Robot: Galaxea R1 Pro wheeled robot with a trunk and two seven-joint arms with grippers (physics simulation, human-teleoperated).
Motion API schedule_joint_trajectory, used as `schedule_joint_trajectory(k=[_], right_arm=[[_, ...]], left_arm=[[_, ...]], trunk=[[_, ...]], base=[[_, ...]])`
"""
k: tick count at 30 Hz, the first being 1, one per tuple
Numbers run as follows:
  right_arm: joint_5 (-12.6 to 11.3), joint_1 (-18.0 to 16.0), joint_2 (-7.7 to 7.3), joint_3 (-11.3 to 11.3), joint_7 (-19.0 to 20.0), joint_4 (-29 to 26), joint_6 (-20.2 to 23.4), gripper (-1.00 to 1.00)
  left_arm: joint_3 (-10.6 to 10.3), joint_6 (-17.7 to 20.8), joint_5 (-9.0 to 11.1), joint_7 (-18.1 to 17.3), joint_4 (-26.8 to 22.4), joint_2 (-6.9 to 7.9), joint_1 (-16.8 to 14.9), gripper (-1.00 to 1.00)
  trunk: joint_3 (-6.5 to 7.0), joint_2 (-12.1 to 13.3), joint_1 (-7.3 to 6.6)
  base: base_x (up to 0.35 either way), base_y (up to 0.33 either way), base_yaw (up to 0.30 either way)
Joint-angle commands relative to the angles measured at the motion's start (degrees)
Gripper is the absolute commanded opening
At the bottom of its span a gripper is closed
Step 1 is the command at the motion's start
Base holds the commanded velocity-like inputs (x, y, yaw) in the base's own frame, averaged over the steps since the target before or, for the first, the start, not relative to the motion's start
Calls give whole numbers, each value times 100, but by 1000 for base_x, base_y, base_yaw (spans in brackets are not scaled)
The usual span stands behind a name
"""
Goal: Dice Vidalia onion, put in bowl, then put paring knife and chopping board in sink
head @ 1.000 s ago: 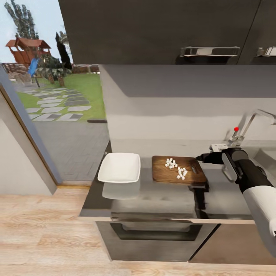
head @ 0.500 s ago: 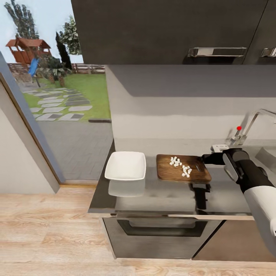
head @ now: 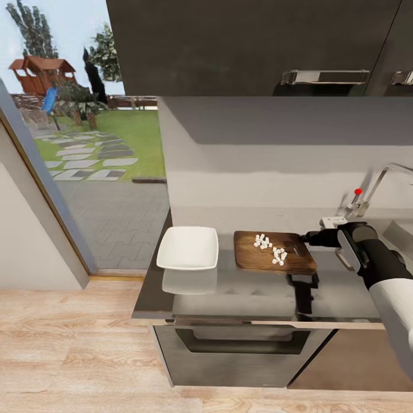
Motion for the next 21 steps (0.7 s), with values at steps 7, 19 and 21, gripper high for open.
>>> schedule_joint_trajectory(k=[7, 19, 21], right_arm=[[-56, -4, -12, 13, -28, 14, 23, 100], [-56, -4, -43, 7, -28, 16, 23, 100], [-56, -4, -53, 10, -28, 16, 23, 100]], left_arm=[[-49, -30, 28, 14, 26, -3, -9, 100], [-48, -30, 28, 14, 24, -4, -9, 100], [-49, -30, 28, 14, 26, -3, -9, 100]], trunk=[[-51, -4, 0], [-159, -4, 0], [-177, -4, 0]], base=[[0, 0, 0], [0, 0, 0], [0, 0, 0]])
